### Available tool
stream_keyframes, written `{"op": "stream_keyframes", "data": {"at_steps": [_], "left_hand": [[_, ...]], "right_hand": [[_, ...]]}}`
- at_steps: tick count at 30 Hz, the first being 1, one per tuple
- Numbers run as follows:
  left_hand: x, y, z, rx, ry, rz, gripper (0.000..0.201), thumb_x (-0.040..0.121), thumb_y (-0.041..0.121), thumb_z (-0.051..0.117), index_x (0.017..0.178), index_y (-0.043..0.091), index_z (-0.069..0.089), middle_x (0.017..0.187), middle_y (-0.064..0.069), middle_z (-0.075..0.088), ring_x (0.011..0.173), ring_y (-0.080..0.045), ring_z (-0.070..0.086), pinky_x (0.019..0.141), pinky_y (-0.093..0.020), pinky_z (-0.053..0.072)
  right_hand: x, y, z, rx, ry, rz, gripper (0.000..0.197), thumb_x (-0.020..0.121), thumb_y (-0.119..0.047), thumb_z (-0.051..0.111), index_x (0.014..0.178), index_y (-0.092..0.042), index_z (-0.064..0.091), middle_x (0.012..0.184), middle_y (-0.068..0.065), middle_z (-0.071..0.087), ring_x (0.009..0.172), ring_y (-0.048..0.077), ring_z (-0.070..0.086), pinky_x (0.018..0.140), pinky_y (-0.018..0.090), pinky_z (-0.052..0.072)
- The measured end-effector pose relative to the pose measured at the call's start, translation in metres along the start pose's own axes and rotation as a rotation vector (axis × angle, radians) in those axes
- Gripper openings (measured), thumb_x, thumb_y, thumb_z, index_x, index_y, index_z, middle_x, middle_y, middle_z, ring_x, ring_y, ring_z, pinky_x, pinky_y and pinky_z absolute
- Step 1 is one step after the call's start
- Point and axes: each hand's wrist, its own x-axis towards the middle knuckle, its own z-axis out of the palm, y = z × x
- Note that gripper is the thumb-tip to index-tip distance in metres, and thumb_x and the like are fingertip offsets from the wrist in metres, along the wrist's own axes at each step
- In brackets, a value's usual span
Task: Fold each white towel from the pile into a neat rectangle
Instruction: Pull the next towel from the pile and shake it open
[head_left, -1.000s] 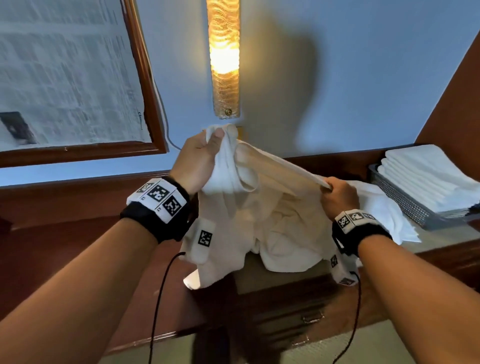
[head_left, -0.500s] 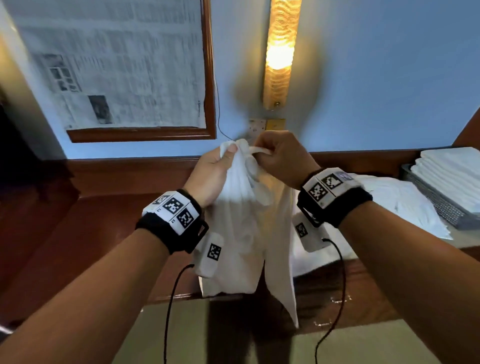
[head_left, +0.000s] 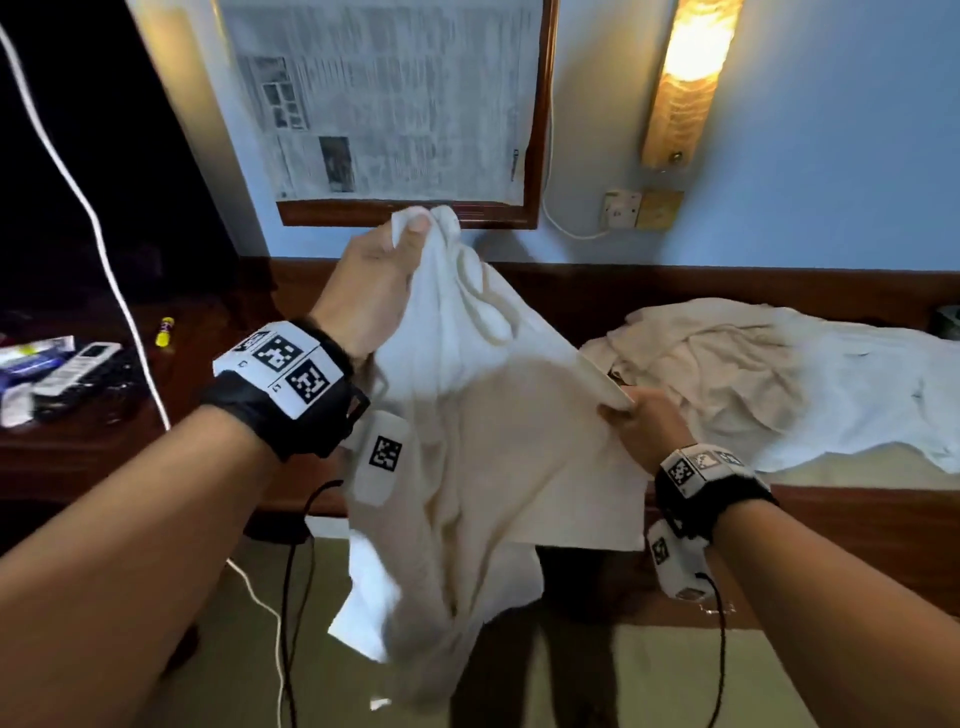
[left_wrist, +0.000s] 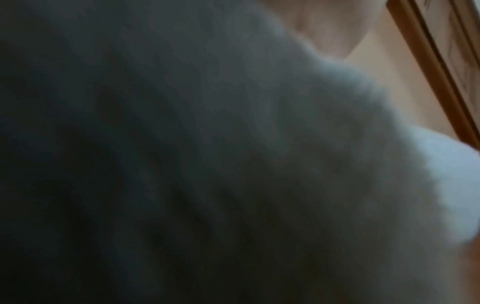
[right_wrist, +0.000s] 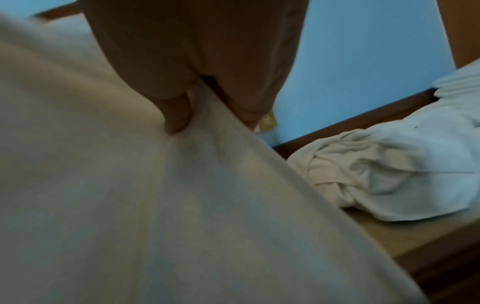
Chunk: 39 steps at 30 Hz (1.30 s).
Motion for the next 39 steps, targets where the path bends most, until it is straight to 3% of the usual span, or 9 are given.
{"op": "stream_keyframes", "data": {"at_steps": [3,8,12,16,21,25,30,34,39], "left_hand": [[-0.017,-0.008,-0.005,-0.002,-0.024,-0.069,0.035,0.109,0.023,0.037,0.087,0.01,0.062,0.067,0.005,0.07,0.064,-0.009,0.066,0.072,-0.028,0.052],[-0.026,-0.036,0.006,0.013,-0.083,-0.145,0.034,0.108,0.028,0.042,0.092,0.012,0.067,0.083,-0.001,0.073,0.077,-0.013,0.068,0.08,-0.029,0.054],[-0.02,-0.053,0.002,0.056,-0.088,-0.11,0.035,0.101,0.044,0.046,0.089,0.02,0.069,0.088,0.0,0.067,0.085,-0.017,0.06,0.085,-0.038,0.044],[-0.007,-0.041,-0.01,-0.011,0.094,-0.091,0.034,0.102,0.027,0.047,0.077,0.017,0.068,0.074,0.009,0.066,0.074,-0.007,0.061,0.079,-0.023,0.046],[0.008,-0.032,-0.007,0.031,0.225,-0.035,0.041,0.099,-0.006,0.039,0.069,0.021,0.048,0.081,-0.004,0.053,0.062,0.016,0.049,0.063,-0.004,0.034],[0.019,-0.034,0.0,-0.01,0.184,-0.019,0.023,0.092,0.011,0.05,0.073,0.017,0.06,0.079,-0.003,0.06,0.075,-0.015,0.056,0.078,-0.03,0.041],[0.02,-0.022,-0.005,0.053,-0.032,0.026,0.037,0.1,0.011,0.053,0.067,0.024,0.063,0.072,0.004,0.057,0.068,-0.009,0.052,0.071,-0.028,0.039],[0.015,0.01,-0.029,0.236,-0.507,-0.009,0.019,0.098,0.008,0.057,0.082,0.005,0.066,0.078,0.005,0.06,0.073,-0.002,0.056,0.073,-0.014,0.044],[0.026,0.039,-0.07,0.478,-0.686,0.047,0.017,0.098,0.024,0.063,0.096,0.009,0.073,0.092,0.006,0.072,0.09,-0.005,0.065,0.086,-0.017,0.045]], "right_hand": [[0.008,-0.022,0.007,0.098,-0.004,-0.112,0.027,0.084,-0.01,0.062,0.077,-0.032,0.075,0.081,-0.004,0.07,0.08,0.017,0.065,0.074,0.033,0.055],[0.019,-0.133,-0.014,0.149,0.012,-0.513,0.013,0.083,-0.011,0.066,0.082,-0.018,0.076,0.079,-0.005,0.072,0.078,0.008,0.066,0.072,0.022,0.05],[0.027,-0.153,-0.026,-0.006,-0.007,-0.496,0.029,0.077,-0.035,0.067,0.055,-0.021,0.054,0.057,-0.006,0.055,0.059,0.015,0.053,0.058,0.037,0.047],[0.018,-0.124,-0.019,-0.156,-0.107,-0.496,0.052,0.078,-0.06,0.066,0.056,-0.019,0.042,0.053,-0.006,0.045,0.054,0.016,0.046,0.055,0.038,0.039],[0.025,-0.073,-0.022,-0.036,0.018,-0.346,0.043,0.092,-0.035,0.067,0.058,-0.024,0.044,0.055,-0.006,0.047,0.055,0.013,0.047,0.06,0.036,0.041],[0.043,-0.054,-0.042,-0.085,0.091,-0.205,0.025,0.094,-0.02,0.066,0.071,-0.01,0.062,0.068,0.0,0.051,0.071,0.024,0.051,0.066,0.034,0.036],[0.066,-0.064,-0.072,0.014,0.294,-0.142,0.012,0.092,-0.017,0.064,0.094,-0.015,0.076,0.092,0.006,0.069,0.089,0.027,0.063,0.08,0.036,0.049],[0.069,-0.124,-0.099,0.364,0.311,-0.259,0.026,0.086,-0.012,0.069,0.077,-0.036,0.074,0.09,0.001,0.073,0.088,0.024,0.069,0.085,0.046,0.057],[0.045,-0.206,-0.124,0.454,0.2,-0.488,0.009,0.089,-0.002,0.064,0.09,-0.003,0.073,0.084,0.005,0.073,0.076,0.009,0.071,0.069,0.022,0.056]]}}
